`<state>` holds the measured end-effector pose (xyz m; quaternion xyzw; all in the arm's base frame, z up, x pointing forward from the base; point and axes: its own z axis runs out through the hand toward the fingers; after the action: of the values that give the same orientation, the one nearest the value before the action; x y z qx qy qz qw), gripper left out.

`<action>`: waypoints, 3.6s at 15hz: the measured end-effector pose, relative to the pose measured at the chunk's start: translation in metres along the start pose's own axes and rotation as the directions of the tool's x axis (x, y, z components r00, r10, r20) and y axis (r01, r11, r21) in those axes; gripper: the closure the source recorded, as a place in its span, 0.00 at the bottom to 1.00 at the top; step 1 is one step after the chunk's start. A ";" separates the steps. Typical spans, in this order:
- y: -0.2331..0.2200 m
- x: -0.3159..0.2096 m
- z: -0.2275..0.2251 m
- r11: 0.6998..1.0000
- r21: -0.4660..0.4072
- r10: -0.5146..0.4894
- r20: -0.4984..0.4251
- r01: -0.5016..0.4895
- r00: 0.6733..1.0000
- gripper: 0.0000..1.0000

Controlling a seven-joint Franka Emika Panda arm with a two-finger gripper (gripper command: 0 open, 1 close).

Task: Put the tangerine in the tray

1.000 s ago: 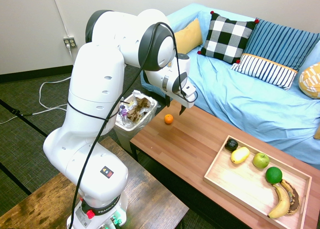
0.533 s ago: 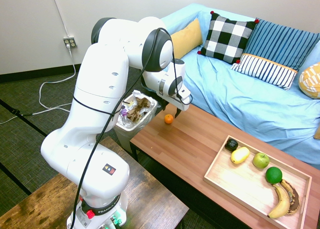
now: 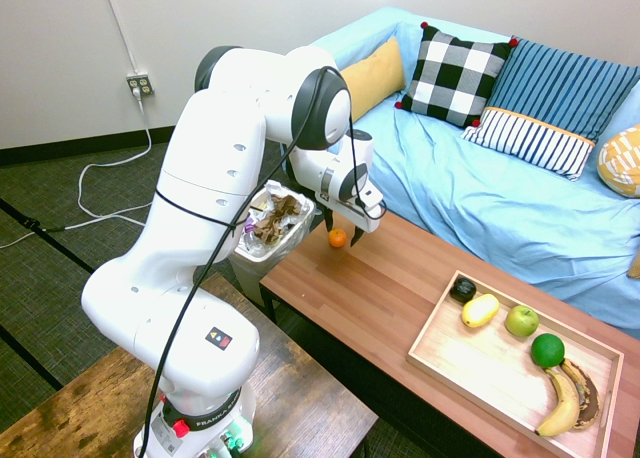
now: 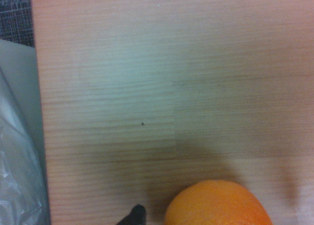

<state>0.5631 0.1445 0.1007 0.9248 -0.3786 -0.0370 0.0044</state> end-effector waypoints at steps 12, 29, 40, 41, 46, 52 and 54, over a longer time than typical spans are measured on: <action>-0.004 -0.004 0.007 1.000 -0.002 -0.003 0.009 0.003 1.000 1.00; 0.235 0.206 -0.134 0.925 0.014 0.371 -0.249 -0.380 0.895 1.00; 0.337 0.263 -0.008 0.817 -0.099 0.539 -0.220 -0.569 0.813 1.00; 0.338 0.263 0.001 0.815 -0.105 0.542 -0.213 -0.570 0.813 1.00; 0.341 0.266 0.001 0.820 -0.096 0.540 -0.196 -0.564 0.819 0.00; 0.332 0.265 0.000 0.833 -0.080 0.525 -0.195 -0.547 0.828 0.00; 0.330 0.266 -0.007 0.836 -0.063 0.524 -0.205 -0.545 0.827 0.00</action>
<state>0.5219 -0.2773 0.1026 0.7792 -0.6175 0.0265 0.1037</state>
